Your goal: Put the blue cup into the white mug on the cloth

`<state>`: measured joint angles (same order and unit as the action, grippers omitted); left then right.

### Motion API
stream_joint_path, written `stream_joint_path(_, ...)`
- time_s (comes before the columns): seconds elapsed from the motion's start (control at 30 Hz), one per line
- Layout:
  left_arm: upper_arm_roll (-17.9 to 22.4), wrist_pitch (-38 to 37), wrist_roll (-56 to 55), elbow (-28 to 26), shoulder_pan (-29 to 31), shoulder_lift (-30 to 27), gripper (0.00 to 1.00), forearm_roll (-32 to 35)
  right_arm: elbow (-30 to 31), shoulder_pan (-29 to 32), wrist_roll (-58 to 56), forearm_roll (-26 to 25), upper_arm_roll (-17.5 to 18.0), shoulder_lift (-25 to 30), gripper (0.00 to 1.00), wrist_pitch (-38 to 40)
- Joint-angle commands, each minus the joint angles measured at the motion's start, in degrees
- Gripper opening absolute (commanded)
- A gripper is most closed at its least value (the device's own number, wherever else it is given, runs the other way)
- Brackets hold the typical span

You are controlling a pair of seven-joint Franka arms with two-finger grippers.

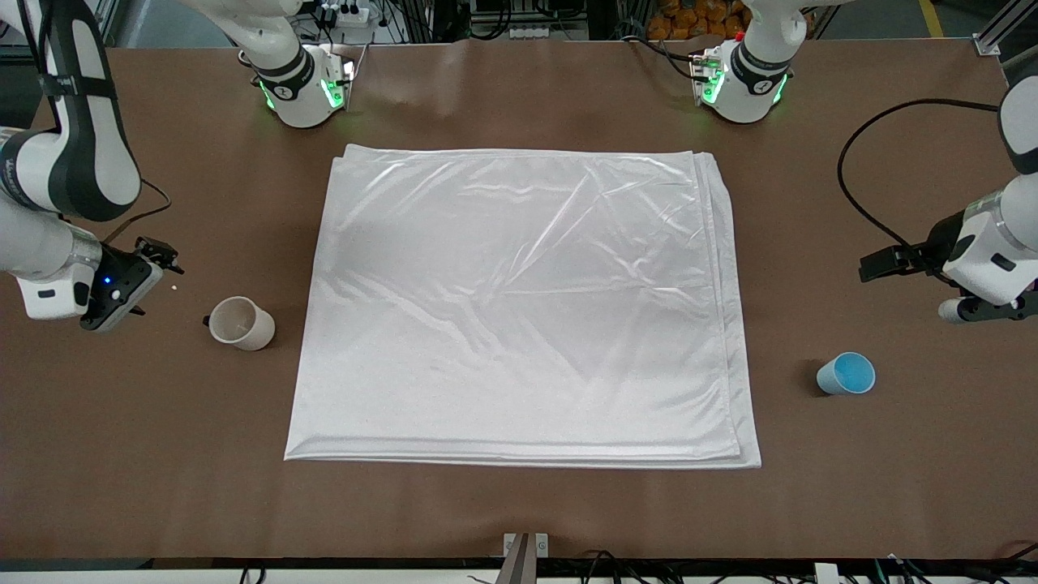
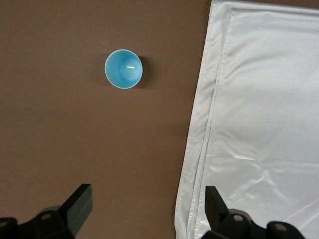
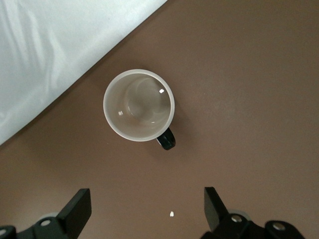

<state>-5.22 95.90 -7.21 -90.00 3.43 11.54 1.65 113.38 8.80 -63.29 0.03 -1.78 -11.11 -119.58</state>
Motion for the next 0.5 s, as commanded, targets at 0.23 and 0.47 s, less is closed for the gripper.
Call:
stream_joint_path(0.23,-0.1,6.6,0.1,1.1,1.1,8.1,1.0,6.9,-0.4,0.9,-12.4,1.4,0.5,-5.5,1.0,-5.7)
stream_joint_path(0.47,-0.1,9.6,0.3,1.1,2.3,11.2,1.0,7.0,-0.4,0.7,-18.2,1.4,0.6,-8.0,1.0,-9.3)
